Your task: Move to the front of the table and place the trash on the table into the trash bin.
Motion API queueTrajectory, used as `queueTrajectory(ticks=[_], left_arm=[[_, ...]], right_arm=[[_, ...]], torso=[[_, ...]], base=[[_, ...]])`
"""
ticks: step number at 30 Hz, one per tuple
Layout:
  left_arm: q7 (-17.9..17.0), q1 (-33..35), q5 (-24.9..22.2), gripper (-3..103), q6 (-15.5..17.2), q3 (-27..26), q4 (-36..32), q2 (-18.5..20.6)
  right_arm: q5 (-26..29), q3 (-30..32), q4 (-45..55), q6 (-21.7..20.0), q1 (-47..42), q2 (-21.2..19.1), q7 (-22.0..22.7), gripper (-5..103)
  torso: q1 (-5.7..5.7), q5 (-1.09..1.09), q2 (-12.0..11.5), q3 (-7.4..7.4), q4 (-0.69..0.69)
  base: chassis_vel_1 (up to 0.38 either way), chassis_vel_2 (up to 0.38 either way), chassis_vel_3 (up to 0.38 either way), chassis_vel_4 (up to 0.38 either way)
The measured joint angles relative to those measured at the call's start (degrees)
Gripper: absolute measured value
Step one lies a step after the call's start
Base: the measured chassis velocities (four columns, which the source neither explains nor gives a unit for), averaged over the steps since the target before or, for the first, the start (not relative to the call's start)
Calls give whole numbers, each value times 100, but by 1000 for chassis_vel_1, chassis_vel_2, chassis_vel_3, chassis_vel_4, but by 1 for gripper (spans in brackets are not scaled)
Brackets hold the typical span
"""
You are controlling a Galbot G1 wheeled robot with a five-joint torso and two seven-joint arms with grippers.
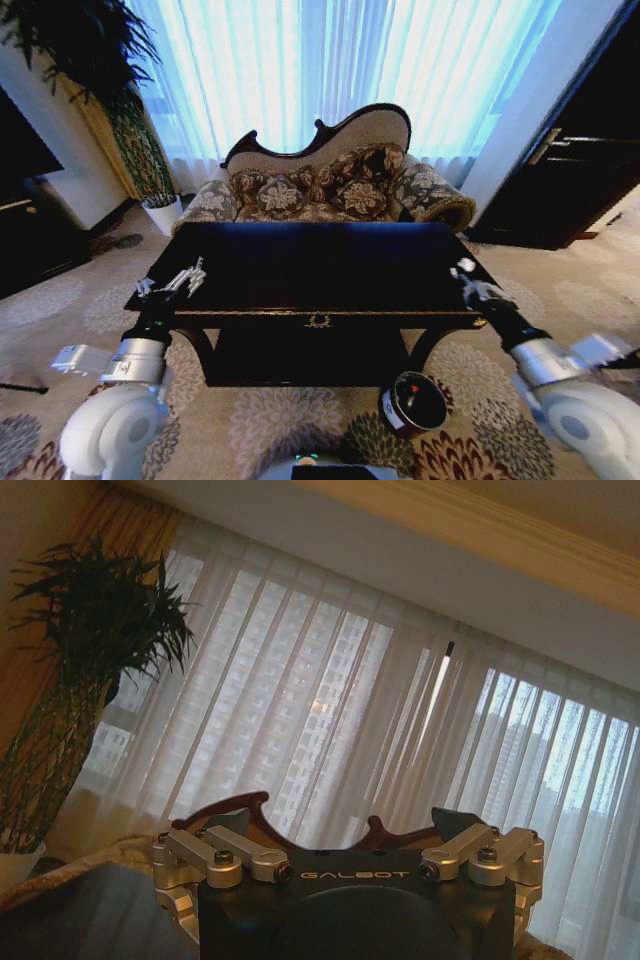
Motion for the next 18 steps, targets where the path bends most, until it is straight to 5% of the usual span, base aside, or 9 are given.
queueTrajectory(ticks=[10,14,18], left_arm=[[0,-57,23,100,0,110,0,-105],[16,-52,74,100,4,129,1,-144],[20,-40,98,100,4,110,2,-144]], right_arm=[[106,-361,-1292,1559,-100,277,-1235,0],[242,-496,-2097,2265,-123,439,-2213,0],[-133,-697,-2900,2474,46,541,-2292,0]], torso=[[0,-1,0,0,0],[0,0,0,0,-1],[0,-2,0,0,-1]], base=[[0,0,0,0],[0,0,0,0],[0,0,0,0]])
